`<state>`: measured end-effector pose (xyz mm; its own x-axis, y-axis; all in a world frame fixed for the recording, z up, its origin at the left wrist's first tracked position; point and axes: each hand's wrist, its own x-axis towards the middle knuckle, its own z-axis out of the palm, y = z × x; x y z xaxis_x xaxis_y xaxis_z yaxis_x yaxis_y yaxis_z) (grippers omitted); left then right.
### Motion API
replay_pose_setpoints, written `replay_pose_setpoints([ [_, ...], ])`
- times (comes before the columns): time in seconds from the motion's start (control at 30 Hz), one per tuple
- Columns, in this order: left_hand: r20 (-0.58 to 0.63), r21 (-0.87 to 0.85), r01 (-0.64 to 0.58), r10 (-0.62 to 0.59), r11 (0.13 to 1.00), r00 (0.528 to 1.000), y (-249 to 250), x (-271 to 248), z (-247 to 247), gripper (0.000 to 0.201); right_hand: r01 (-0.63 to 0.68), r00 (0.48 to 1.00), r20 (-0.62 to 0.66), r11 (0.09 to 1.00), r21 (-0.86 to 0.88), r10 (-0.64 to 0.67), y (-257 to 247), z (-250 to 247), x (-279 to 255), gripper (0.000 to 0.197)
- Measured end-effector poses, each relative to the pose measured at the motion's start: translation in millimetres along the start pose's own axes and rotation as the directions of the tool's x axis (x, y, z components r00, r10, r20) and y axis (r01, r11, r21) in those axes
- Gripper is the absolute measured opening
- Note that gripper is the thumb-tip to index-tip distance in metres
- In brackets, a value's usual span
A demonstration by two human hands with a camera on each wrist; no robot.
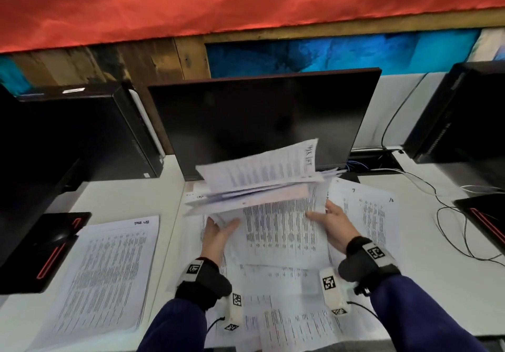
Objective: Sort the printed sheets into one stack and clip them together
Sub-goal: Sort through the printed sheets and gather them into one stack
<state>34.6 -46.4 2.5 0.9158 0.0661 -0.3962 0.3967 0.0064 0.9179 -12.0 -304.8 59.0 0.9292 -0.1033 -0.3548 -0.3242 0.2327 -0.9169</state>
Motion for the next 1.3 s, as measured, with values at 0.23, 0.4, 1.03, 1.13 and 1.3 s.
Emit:
replay_pose_setpoints([
  [0.23,-0.231,0.066,-0.297,0.304,0.953,0.924,81,-16,20,0.035,0.249,0.968,0.003,0.962,0.111,-0.251,-44,24,4,0.030],
  [0.4,-0.319,-0.039,-0.460,0.425,0.887,0.847,84,-25,36,0.037,0.354,0.934,-0.063,0.934,0.057,-0.350,-46,50,7,0.025],
  [1.03,-0.273,-0.095,-0.407,0.369,0.909,0.888,69,-6,16,0.027,0.346,0.929,-0.145,0.938,0.004,-0.342,-32,69,14,0.023],
  [1.13,-0.264,-0.117,-0.472,0.431,0.874,0.863,72,-10,8,0.035,0.438,0.893,-0.091,0.898,-0.054,-0.441,-43,66,11,0.027],
  [1.3,-0.208,0.055,-0.432,0.434,0.900,0.877,57,-14,9,0.041,0.274,0.953,-0.097,0.954,-0.121,-0.286,-22,64,23,0.038],
])
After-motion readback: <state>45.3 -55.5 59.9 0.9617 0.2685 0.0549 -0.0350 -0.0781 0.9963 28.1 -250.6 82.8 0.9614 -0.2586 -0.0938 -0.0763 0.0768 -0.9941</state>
